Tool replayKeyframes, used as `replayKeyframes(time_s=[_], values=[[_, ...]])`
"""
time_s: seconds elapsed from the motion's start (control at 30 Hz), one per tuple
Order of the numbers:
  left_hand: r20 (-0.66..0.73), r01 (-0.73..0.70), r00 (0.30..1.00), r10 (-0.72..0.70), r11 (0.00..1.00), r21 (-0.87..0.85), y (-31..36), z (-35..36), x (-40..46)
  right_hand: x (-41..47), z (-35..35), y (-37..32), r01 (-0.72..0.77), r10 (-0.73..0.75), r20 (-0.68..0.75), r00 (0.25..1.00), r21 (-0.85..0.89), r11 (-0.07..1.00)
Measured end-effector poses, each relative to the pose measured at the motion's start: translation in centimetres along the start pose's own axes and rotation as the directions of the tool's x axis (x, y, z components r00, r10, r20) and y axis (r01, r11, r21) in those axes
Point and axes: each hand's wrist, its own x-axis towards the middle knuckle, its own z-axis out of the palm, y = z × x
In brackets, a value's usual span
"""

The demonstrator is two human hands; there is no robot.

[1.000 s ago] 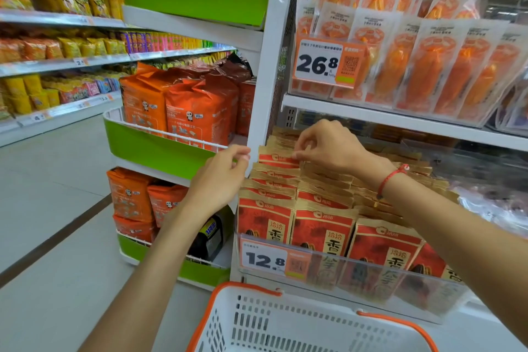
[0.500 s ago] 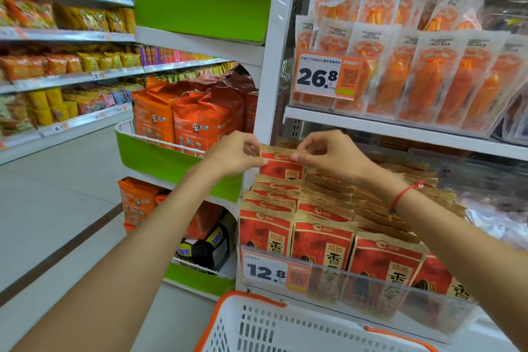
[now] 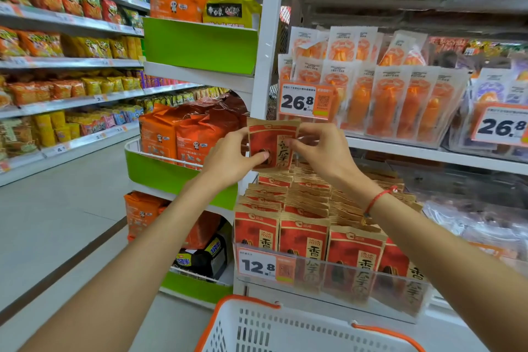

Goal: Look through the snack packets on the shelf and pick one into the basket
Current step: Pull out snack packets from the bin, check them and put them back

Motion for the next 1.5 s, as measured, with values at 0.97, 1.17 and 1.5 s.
replayKeyframes(time_s=[0.97, 1.17, 1.5], values=[[0.318, 0.318, 0.918, -0.238, 0.920, -0.228, -3.2, 3.0, -19.1, -19.7, 2.5, -2.8, -0.627, 0.466, 0.434, 0.771, 0.389, 0.675], [0.351, 0.344, 0.901, -0.254, 0.911, -0.225, -3.5, 2.6, -19.1, -19.8, 3.1, -2.7, -0.724, 0.572, 0.446, 0.688, 0.465, 0.509], [0.555, 0.485, 0.778, -0.294, 0.843, -0.234, -3.2, 1.4, -19.3, -19.9, 3.9, -2.6, -0.711, 0.618, 0.372, 0.692, 0.496, 0.498]])
